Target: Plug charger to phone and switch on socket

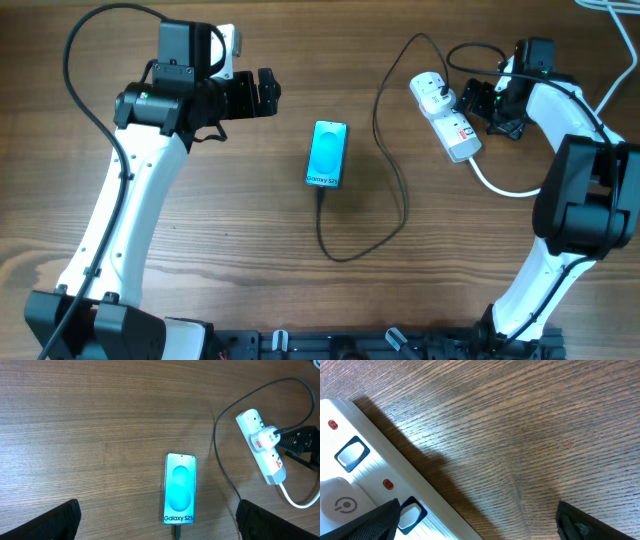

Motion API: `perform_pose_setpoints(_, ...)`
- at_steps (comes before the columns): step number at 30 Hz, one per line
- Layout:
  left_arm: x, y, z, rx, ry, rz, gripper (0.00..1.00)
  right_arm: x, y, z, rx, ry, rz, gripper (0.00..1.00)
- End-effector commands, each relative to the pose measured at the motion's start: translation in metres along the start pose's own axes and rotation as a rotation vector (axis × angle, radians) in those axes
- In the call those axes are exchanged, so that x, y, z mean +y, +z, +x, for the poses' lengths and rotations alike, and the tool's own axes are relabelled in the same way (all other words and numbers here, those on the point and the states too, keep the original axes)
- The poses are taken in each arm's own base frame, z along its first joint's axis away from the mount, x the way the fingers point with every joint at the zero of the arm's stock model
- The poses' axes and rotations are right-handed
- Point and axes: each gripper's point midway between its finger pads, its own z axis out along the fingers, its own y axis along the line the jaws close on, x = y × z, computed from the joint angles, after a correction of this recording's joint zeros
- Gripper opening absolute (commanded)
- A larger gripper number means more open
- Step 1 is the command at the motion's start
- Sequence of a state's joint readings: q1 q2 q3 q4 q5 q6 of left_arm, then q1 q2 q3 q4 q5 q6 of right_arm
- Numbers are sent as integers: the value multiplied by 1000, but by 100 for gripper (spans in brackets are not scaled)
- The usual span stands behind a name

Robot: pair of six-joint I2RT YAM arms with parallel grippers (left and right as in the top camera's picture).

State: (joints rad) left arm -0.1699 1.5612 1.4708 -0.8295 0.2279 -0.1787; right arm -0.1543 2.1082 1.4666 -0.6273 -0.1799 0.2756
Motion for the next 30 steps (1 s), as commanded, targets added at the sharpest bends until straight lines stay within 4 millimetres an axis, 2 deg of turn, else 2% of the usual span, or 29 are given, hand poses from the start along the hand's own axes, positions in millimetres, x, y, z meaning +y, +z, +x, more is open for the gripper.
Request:
perform_pose_setpoints(1,3,2,0,0,-9,-17,100,2,19,35,114,-8,-13,100)
perform_pose_setpoints(10,3,2,0,0,-9,-17,100,0,22,43,137,-4,-8,100)
perform_pose_setpoints(30,3,2,0,0,-9,-17,100,-1,17,44,148,1,-4,100)
